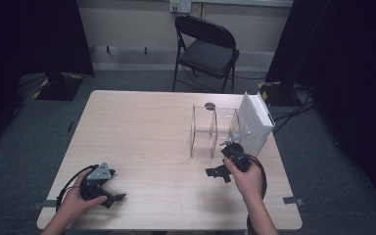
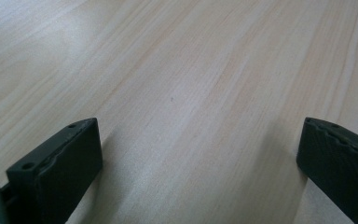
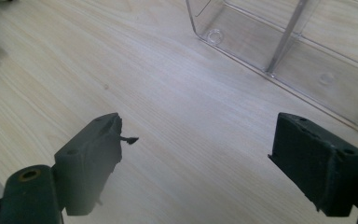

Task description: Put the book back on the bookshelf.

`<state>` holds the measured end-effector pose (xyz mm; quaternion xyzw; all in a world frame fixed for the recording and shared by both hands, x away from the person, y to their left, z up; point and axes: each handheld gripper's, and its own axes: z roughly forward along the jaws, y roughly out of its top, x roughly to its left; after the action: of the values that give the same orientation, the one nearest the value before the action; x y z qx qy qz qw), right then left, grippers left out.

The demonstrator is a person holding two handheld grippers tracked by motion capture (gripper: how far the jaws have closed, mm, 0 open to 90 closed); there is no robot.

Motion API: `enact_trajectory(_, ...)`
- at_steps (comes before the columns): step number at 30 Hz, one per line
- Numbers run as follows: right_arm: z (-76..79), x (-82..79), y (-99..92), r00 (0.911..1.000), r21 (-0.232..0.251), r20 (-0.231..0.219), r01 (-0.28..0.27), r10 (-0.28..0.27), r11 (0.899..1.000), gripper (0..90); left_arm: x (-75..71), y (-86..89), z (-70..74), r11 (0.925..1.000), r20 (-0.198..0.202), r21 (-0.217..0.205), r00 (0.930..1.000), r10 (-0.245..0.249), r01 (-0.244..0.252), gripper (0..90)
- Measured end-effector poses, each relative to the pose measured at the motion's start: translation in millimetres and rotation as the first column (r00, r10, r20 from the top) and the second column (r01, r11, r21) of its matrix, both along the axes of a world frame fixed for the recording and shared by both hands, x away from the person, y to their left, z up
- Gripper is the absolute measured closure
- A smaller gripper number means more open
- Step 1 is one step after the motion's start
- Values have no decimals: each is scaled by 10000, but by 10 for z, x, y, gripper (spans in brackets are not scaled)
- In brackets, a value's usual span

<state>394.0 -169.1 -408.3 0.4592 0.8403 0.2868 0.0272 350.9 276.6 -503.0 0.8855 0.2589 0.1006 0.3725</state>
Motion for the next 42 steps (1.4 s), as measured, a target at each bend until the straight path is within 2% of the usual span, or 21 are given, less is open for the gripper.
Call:
enact_trajectory(5, -72, -9, 71, 9997, 36, -79, -247, 248, 9997, 147, -2, -4, -5, 10000, 62, -24, 10000, 61, -61, 0)
enact_trajectory(7, -88, -23, 105, 9994, -11, -262, -231, 231, 9997, 147, -2, -4, -6, 10000, 75, -39, 9999, 67, -66, 0)
enact_trajectory(8, -106, -17, 110, 9992, 23, -67, -387, 387, 9993, 147, -1, -3, -3, 10000, 42, -14, 10000, 42, -41, 0)
enact_trajectory(12, -138, -37, 172, 9985, 52, -286, -456, 457, 9989, 147, 0, -1, -1, 10000, 12, -9, 10000, 7, -7, 0)
enact_trajectory(15, -180, -36, 213, 9980, 116, -136, -622, 623, 9980, 147, 0, -1, -2, 10000, 12, -19, 10000, 8, -8, 0)
enact_trajectory(20, -243, -59, 302, 9957, 155, -317, -865, 870, 9961, 147, -2, -4, -6, 10000, 67, -32, 10000, 61, -61, 0)
enact_trajectory(23, -289, -67, 363, 9949, 207, -221, -984, 989, 9949, 147, -2, -4, -6, 10000, 67, -33, 10000, 62, -61, 0)
enact_trajectory(27, -354, -74, 428, 9918, 139, -299, -1240, 1244, 9922, 147, 0, 0, 0, 10000, 6, -5, 10000, 4, -4, 0)
enact_trajectory(31, -401, -78, 480, 9885, 8, -159, -1505, 1505, 9886, 147, -2, -5, -7, 10000, 76, -42, 9999, 69, -69, 0)
enact_trajectory(32, -406, -84, 497, 9896, -40, -202, -1428, 1427, 9897, 147, -2, -4, -6, 10000, 61, -38, 10000, 60, -60, 0)
enact_trajectory(35, -443, -82, 526, 9855, 12, -199, -1684, 1684, 9857, 147, 0, -1, -2, 10000, 10, -18, 10000, 10, -10, 0)
enact_trajectory(36, -450, -90, 547, 9875, 32, -240, -1559, 1559, 9878, 147, -2, -5, -7, 10000, 76, -47, 9999, 70, -70, 0)
enact_trajectory(39, -475, -93, 568, 9851, 98, -194, -1705, 1707, 9853, 147, 1, 0, -1, 10000, 51, 45, 10000, 2, -2, 0)
enact_trajectory(42, -503, -96, 599, 9835, 110, -219, -1794, 1796, 9837, 147, -2, -5, -6, 10000, 72, -38, 10000, 69, -69, 0)
